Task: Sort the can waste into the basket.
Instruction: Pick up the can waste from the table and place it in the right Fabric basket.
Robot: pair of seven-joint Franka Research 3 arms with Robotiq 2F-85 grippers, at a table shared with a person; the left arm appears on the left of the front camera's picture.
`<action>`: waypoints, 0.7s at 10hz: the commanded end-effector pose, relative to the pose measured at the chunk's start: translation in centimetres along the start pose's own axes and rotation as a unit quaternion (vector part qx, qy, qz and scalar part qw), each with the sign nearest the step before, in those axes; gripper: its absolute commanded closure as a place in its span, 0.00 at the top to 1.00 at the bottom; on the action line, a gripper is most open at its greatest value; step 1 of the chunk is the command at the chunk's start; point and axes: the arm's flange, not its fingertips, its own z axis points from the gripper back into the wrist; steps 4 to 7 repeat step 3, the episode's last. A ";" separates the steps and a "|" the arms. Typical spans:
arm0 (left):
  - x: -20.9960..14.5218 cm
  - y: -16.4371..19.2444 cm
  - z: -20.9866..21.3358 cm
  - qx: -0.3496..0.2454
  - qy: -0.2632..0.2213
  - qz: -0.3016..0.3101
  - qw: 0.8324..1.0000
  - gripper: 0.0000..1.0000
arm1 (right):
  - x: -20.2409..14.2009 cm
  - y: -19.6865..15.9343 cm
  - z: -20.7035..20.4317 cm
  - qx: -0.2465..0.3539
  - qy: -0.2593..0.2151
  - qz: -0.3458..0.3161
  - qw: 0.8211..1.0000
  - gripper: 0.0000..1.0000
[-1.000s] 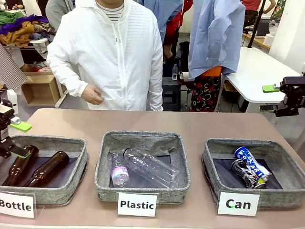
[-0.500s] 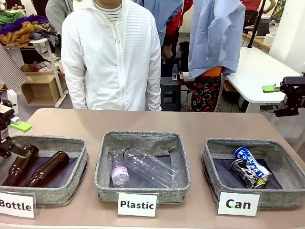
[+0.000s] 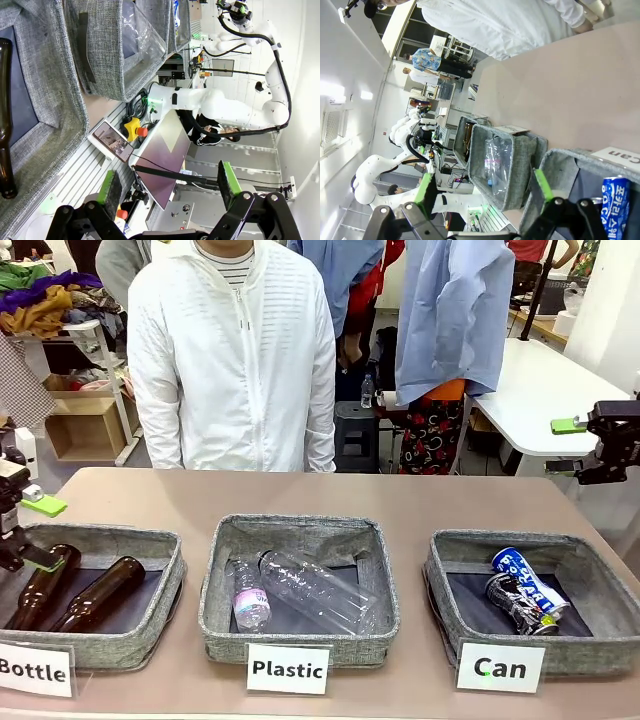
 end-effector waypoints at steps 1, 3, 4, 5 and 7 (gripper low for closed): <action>-0.3 0.0 0.1 -0.002 0.000 -0.003 1.000 1.00 | -0.4 0.2 0.2 -0.001 0.006 0.012 1.000 1.00; -0.3 0.0 0.1 -0.002 0.000 -0.003 1.000 1.00 | -0.4 0.2 0.2 -0.001 0.006 0.012 1.000 1.00; -0.3 0.0 0.1 -0.002 0.000 -0.003 1.000 1.00 | -0.4 0.2 0.2 -0.001 0.006 0.012 1.000 1.00; -0.3 0.0 0.1 -0.002 0.000 -0.003 1.000 1.00 | -0.4 0.2 0.2 -0.001 0.006 0.012 1.000 1.00; -0.3 0.0 0.1 -0.002 0.000 -0.003 1.000 1.00 | -0.4 0.2 0.2 -0.001 0.006 0.012 1.000 1.00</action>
